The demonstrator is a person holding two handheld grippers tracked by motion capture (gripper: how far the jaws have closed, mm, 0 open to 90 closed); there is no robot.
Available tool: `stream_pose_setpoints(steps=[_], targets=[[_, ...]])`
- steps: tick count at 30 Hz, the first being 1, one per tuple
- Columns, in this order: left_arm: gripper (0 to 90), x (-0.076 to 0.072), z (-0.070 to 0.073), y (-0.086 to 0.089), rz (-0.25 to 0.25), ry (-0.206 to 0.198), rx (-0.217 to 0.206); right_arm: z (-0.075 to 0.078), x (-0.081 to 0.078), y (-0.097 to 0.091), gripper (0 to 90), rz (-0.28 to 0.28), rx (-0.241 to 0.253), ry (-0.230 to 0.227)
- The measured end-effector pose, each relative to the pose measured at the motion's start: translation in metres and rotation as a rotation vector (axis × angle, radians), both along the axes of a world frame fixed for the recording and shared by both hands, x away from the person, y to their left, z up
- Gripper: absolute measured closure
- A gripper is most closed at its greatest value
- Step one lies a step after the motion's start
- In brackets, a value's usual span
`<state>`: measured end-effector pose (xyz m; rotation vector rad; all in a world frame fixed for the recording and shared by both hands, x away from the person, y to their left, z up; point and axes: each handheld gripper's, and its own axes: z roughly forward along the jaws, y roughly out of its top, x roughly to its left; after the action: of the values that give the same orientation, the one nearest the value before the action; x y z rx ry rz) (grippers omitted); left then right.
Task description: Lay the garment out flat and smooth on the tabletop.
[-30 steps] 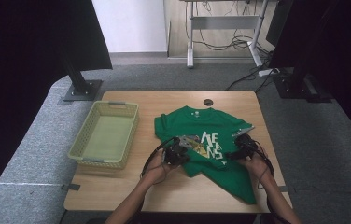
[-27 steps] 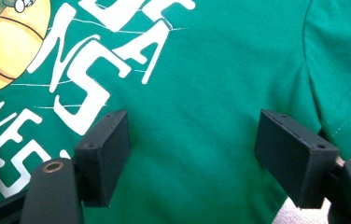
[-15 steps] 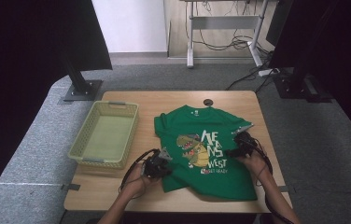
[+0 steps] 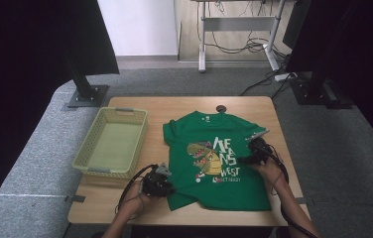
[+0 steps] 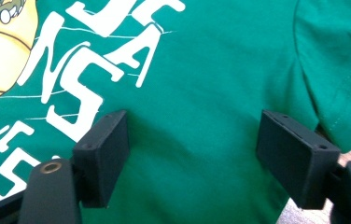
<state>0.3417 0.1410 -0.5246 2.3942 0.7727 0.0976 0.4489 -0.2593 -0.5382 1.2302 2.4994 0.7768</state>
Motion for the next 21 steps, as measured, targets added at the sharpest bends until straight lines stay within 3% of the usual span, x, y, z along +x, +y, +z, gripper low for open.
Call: stream_pose_setpoints(steps=[1, 2, 3, 4, 5, 6, 7, 8, 9, 11, 12, 13, 14, 17, 18, 19, 21], targets=[[53.2, -0.001, 0.002, 0.002, 0.025, -0.013, -0.026, 0.001, 0.001, 0.000, 20.1, 0.008, -0.008, 0.012], [42.5, -0.001, 0.002, 0.002, 0.025, -0.013, -0.026, 0.001, 0.001, 0.000, 20.1, 0.008, -0.008, 0.012], [42.5, -0.004, 0.003, 0.003, 0.044, -0.021, -0.034, 0.003, -0.001, 0.000, 19.7, 0.012, 0.001, 0.010], [32.2, -0.004, 0.003, 0.003, 0.044, -0.021, -0.034, 0.003, -0.001, 0.000, 19.7, 0.012, 0.001, 0.010], [32.2, -0.004, 0.003, 0.003, 0.044, -0.021, -0.034, 0.008, -0.006, -0.001, 19.7, 0.015, 0.022, 0.006], [32.2, -0.008, 0.000, 0.001, 0.059, -0.037, -0.008, 0.008, -0.006, -0.001, 18.6, 0.015, 0.022, 0.006], [21.6, -0.008, 0.000, 0.001, 0.059, -0.037, -0.008, 0.008, -0.006, -0.001, 18.6, 0.015, 0.022, 0.006], [21.6, -0.011, -0.004, -0.002, 0.069, -0.054, 0.019, 0.014, -0.016, -0.002, 17.4, 0.035, 0.018, 0.004], [16.8, -0.011, -0.004, -0.002, 0.069, -0.054, 0.019, 0.014, -0.016, -0.002, 17.4, 0.035, 0.018, 0.004], [16.8, -0.011, -0.004, -0.002, 0.069, -0.054, 0.019, 0.017, -0.024, -0.002, 17.1, 0.045, 0.015, -0.001], [16.8, -0.017, -0.013, -0.009, 0.048, -0.080, 0.098, 0.017, -0.024, -0.002, 17.1, 0.045, 0.015, -0.001], [14.1, -0.017, -0.013, -0.009, 0.048, -0.080, 0.098, 0.017, -0.024, -0.002, 17.1, 0.045, 0.015, -0.001], [14.1, -0.017, -0.013, -0.009, 0.048, -0.080, 0.098, 0.014, -0.041, -0.002, 17.1, 0.076, 0.003, 0.007], [13.9, -0.019, -0.010, -0.005, 0.046, -0.067, 0.127, 0.014, -0.041, -0.002, 16.8, 0.076, 0.003, 0.007], [13.9, -0.019, -0.010, -0.005, 0.046, -0.067, 0.127, 0.008, -0.048, -0.003, 16.8, 0.081, -0.027, 0.014], [13.9, -0.020, -0.009, 0.000, 0.043, -0.055, 0.147, 0.008, -0.048, -0.003, 16.8, 0.081, -0.027, 0.014], [13.9, -0.021, -0.008, 0.004, 0.047, -0.045, 0.146, 0.002, -0.048, -0.008, 16.5, 0.067, -0.064, 0.016]])
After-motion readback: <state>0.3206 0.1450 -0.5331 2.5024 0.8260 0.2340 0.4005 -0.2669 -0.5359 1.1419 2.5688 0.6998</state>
